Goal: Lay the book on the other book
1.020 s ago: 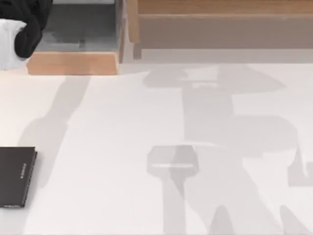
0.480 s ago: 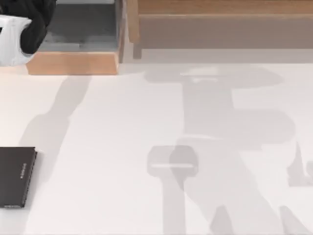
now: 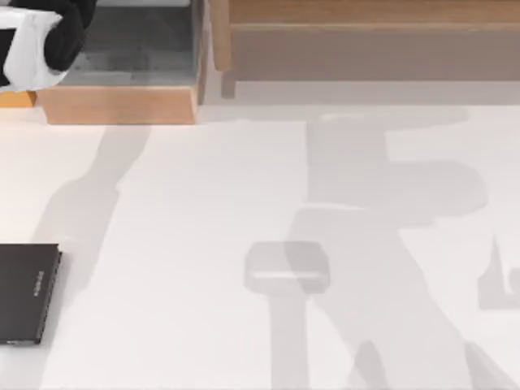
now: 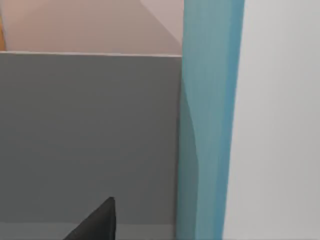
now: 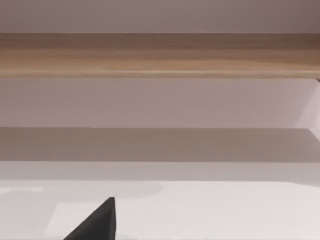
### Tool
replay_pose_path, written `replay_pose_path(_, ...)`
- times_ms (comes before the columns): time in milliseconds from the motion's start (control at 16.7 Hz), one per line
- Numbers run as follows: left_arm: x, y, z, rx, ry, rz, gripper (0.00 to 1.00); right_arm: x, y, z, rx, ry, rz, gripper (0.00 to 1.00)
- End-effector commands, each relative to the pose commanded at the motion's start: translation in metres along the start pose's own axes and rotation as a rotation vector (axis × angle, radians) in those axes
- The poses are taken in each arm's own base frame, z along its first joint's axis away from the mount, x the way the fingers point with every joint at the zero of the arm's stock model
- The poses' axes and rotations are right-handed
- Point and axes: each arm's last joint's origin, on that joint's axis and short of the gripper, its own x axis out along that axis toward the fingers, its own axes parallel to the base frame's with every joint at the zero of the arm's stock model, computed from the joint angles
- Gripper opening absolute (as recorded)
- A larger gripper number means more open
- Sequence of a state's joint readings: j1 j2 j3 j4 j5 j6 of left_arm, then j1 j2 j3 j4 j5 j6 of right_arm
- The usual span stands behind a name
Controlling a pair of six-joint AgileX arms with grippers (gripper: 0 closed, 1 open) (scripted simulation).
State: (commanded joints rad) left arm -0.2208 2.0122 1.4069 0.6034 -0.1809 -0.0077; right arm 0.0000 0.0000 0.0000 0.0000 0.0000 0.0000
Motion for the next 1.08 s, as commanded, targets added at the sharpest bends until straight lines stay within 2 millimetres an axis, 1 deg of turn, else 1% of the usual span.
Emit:
replay_pose_path(60,0.0000,0.0000,0.0000,0.000,0.000,0.000,1.00,0.0000,0.0000,0.0000,0.000,0.000,0.000,1.00)
replay_pose_path(840,0.0000,0.0000,0.0000,0.000,0.000,0.000,0.02,0.0000,0.0000,0.0000,0.000,0.000,0.000,1.00)
replay_pose_path(900,0.0000,0.0000,0.0000,0.000,0.000,0.000,0.00,0.0000,0.0000,0.0000,0.000,0.000,0.000,1.00)
replay_pose_path(1080,0.0000,0.0000,0.0000,0.000,0.000,0.000,0.00,0.0000,0.0000,0.0000,0.000,0.000,0.000,1.00)
